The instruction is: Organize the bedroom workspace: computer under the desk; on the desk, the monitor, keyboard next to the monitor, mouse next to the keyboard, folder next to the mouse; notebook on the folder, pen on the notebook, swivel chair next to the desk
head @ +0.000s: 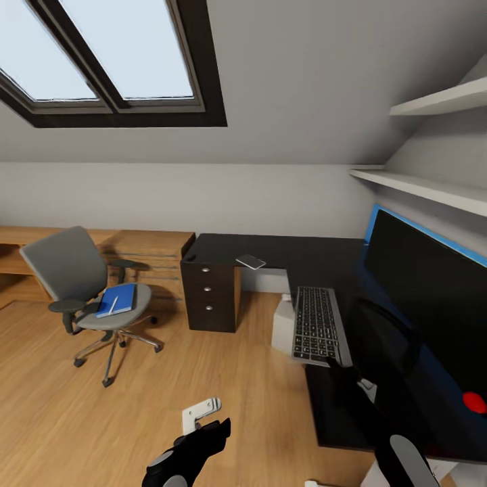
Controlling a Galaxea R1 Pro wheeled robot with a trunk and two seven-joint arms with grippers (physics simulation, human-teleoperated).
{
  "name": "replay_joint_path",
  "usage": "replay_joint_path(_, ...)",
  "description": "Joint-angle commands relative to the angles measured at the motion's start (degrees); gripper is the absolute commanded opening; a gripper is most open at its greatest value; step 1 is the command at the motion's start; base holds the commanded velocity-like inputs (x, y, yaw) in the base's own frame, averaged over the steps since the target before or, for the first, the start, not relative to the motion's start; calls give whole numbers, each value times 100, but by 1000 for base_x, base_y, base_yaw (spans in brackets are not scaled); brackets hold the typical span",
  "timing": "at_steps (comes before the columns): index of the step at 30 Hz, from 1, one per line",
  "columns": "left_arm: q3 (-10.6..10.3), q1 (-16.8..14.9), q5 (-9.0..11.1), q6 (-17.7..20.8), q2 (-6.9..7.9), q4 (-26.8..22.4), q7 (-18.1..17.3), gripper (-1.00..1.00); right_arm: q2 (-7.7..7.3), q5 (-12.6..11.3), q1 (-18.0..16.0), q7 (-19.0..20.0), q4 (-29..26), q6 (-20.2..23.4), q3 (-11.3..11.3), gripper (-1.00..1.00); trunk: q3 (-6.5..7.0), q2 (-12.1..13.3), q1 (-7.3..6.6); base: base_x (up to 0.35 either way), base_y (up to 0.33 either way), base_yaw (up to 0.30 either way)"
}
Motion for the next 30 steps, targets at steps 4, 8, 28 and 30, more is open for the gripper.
replay_joint_path(4,-9,-7,15,18,3,-9,40,100,5,-42,-3,23,5,13,-14,-100,-8,-6,1,0,-309,0)
replay_joint_path(8,-10,-7,18,18,3,-9,40,100,-44,433,-3,24,185,18,-26,-100,-8,-6,1,0,-93,0)
replay_joint_path(28,-10,-7,14,18,3,-9,40,100,-716,666,-4,27,185,828,-36,-100,-8,-6,1,0,-2,0)
replay_joint_path(30,-10,-7,14,18,3,-9,40,100,-755,656,-3,28,184,975,-38,-100,-8,-6,1,0,0,0)
